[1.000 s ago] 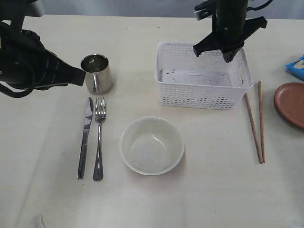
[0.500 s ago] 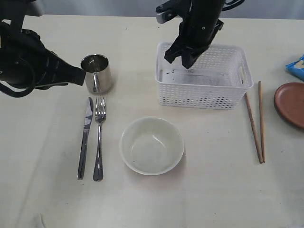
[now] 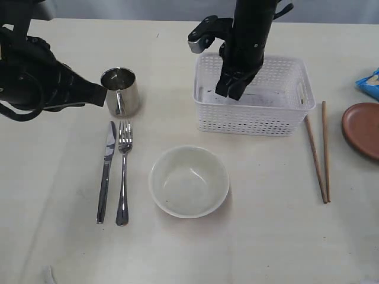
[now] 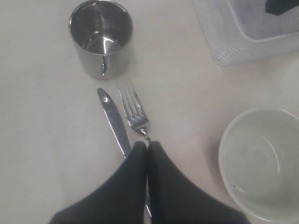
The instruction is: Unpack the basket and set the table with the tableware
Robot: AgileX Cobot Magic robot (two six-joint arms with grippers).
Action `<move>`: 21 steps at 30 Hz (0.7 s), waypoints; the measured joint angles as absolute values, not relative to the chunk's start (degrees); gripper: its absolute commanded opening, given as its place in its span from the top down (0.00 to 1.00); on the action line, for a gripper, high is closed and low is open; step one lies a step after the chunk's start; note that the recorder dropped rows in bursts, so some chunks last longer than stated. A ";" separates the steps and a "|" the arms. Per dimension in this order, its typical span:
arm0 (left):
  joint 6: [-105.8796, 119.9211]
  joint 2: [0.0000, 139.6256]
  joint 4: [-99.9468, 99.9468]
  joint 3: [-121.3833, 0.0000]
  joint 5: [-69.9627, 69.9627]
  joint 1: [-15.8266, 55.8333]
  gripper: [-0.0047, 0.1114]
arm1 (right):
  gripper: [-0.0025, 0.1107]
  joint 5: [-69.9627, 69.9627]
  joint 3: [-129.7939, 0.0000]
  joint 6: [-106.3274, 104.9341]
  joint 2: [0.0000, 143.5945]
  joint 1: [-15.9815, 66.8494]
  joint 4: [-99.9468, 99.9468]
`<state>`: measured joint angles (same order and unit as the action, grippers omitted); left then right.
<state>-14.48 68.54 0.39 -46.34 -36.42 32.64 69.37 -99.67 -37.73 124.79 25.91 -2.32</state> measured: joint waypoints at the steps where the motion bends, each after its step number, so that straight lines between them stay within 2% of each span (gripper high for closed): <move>1: -14.48 68.54 0.39 -46.34 -36.42 32.64 0.96 | 0.98 69.37 -99.67 -38.49 124.79 25.82 -2.32; 13: -14.48 68.54 0.39 -46.34 -36.56 32.64 0.96 | 0.98 69.53 -90.92 -42.96 119.16 24.66 -3.33; 21: -14.48 68.54 0.39 -46.34 -36.96 32.64 0.96 | 0.98 61.41 -84.14 -28.53 116.76 24.40 0.85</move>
<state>-14.48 68.54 0.39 -46.34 -36.96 32.64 61.41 -84.14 -28.53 116.76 24.40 0.85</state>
